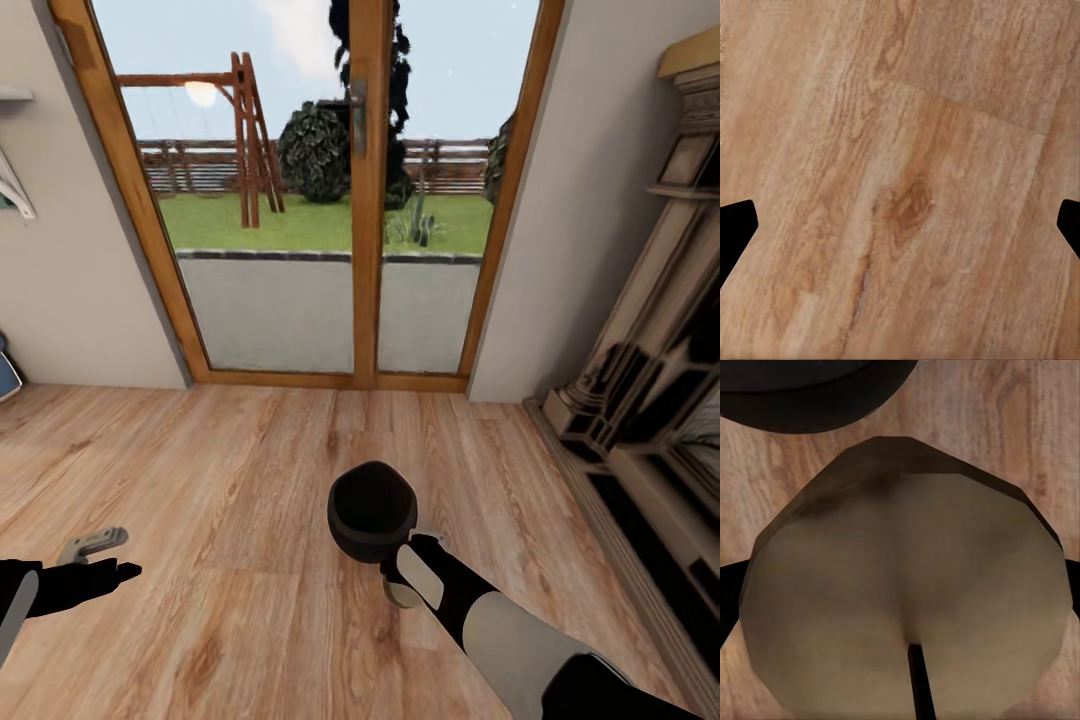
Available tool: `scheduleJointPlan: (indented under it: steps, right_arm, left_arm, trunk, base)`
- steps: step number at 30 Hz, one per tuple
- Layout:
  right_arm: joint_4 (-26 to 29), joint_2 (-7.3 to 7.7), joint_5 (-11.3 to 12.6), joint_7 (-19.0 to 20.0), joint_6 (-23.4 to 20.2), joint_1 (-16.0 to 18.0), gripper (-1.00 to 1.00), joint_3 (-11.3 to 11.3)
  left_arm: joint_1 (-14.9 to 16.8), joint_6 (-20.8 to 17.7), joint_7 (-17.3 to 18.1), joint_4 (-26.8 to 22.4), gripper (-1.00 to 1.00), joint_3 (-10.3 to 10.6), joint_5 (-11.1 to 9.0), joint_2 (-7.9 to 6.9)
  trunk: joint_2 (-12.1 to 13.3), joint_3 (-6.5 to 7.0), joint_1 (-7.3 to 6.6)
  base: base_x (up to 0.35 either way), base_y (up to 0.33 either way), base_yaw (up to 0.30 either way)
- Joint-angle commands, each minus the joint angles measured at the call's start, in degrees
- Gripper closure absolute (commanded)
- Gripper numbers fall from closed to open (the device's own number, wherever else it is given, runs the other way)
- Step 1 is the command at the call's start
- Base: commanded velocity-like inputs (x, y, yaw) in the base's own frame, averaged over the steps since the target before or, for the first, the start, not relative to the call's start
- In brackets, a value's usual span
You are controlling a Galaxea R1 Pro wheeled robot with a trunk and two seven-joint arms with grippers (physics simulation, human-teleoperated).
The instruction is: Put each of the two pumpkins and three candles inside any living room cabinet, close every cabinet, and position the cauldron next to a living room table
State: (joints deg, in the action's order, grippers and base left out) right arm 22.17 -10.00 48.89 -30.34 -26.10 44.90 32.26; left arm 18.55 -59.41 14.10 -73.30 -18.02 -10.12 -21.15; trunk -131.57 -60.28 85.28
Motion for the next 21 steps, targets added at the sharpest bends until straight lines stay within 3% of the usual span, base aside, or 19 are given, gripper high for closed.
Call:
scheduleJointPlan:
  steps: [1,21]
  right_arm:
    - [0.0,0.00,0.2,0.0,0.2,0.0,1.00,0.0]
    - [0.0,0.00,0.2,-0.1,0.0,-0.1,1.00,0.2]
  left_arm:
    - [0.0,0.0,0.0,0.0,-1.00,0.0,0.0,-0.01]
    - [0.0,0.0,0.0,0.0,-1.00,0.0,0.1,-0.03]
  trunk:
    - [0.4,0.15,-0.23]
    - [8.4,3.68,-4.62]
  base:
    - [0.000,0.000,0.000]
    - [0.000,0.000,0.000]
